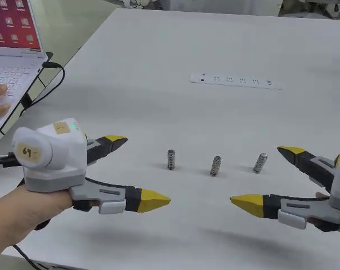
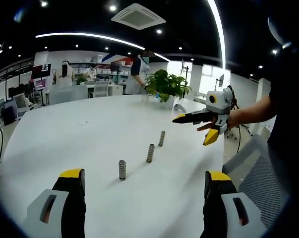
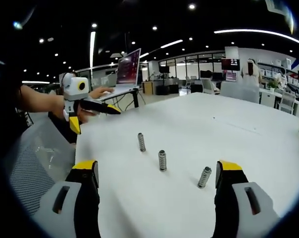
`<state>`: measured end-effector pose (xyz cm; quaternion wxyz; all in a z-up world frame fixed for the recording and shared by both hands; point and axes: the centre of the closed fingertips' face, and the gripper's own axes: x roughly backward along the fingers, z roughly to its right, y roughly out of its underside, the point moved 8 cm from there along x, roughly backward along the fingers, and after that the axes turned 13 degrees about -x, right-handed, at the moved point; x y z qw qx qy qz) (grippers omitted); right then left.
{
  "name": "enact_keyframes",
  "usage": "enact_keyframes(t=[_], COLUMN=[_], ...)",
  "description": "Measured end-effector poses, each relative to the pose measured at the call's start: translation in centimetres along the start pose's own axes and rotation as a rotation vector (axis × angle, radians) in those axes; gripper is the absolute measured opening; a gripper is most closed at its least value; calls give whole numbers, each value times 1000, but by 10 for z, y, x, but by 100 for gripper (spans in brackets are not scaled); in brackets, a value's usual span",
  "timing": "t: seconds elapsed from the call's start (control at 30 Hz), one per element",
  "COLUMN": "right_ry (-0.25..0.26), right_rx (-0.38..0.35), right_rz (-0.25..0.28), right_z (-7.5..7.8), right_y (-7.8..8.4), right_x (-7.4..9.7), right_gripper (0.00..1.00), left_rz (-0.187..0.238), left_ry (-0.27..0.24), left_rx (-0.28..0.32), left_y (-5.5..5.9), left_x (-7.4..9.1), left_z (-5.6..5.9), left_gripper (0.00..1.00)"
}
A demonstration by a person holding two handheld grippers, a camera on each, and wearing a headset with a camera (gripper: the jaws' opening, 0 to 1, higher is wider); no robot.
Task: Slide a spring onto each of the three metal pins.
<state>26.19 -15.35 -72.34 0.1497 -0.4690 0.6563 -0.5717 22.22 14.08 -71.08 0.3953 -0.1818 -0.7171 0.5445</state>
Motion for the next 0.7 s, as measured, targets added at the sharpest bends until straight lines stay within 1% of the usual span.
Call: enact_keyframes(t=[0.1,0.2,0.3,0.37,0.5,0.7], right_ry=[30,50,62,70,80,71], right_rx=[-10,-32,-42,-42,-44,-40], right_rz=[5,22,21,18,5,-4], right_z=[6,10,12,14,12,11], right_y=[3,4,8,10,14,14], right_x=[10,20,27,30,35,35], right_gripper=[99,99,99,99,99,99], left_rz=[-1,-3,-4,-4,-5,-12], left_ry=[-6,-8,-11,-11,-10,-6], left_rx=[2,2,4,6,5,5], left_y=[1,1,2,2,3,5], left_x=[2,3,4,4,4,6], left_z=[1,1,0,0,0,-1], left_gripper=[98,98,98,98,98,98])
